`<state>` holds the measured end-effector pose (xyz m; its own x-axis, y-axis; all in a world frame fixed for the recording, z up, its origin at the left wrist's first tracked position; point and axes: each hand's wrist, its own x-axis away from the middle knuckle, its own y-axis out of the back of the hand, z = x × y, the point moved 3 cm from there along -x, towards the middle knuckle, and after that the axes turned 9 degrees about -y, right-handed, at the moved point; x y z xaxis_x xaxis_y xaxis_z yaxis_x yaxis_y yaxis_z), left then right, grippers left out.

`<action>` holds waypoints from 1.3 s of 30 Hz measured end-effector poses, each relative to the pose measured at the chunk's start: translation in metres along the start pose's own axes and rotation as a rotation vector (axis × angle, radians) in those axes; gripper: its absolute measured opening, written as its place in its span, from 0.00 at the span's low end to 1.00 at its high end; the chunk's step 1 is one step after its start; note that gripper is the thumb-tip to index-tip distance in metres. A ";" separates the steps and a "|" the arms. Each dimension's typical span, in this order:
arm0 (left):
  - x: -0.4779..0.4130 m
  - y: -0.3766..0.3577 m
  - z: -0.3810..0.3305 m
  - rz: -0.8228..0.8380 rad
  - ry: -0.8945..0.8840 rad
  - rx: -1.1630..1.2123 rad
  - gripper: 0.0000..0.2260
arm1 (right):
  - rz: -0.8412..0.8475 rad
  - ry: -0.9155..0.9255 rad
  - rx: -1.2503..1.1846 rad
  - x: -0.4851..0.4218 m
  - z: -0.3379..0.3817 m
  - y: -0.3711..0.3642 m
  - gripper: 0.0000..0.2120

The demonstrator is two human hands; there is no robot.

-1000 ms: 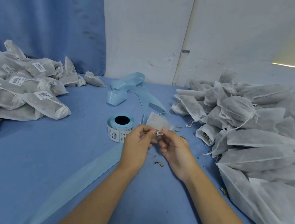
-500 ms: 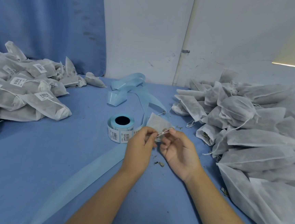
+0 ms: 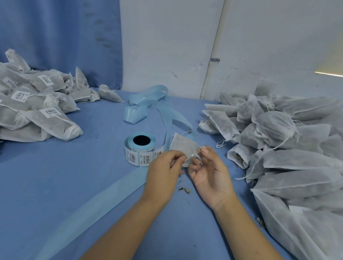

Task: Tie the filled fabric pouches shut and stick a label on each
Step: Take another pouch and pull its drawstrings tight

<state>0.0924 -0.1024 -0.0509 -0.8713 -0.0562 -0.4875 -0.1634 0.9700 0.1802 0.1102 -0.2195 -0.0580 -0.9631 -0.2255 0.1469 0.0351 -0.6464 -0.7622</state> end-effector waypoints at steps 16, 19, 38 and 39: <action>0.003 0.002 0.005 0.089 -0.191 -0.440 0.14 | 0.253 -0.091 -0.046 0.010 0.008 -0.008 0.17; 0.002 0.006 0.002 0.010 -0.285 -0.518 0.11 | 0.298 -0.104 -0.044 0.011 0.008 -0.009 0.17; -0.010 0.019 -0.004 -0.420 0.074 0.334 0.12 | -0.128 0.085 0.382 0.002 -0.007 -0.005 0.09; -0.009 0.018 -0.004 -0.399 0.092 0.372 0.12 | -0.138 0.087 0.378 0.002 -0.007 -0.004 0.09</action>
<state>0.0959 -0.0851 -0.0397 -0.8149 -0.4405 -0.3767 -0.3289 0.8866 -0.3251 0.1066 -0.2121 -0.0586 -0.9840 -0.0658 0.1654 -0.0162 -0.8923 -0.4512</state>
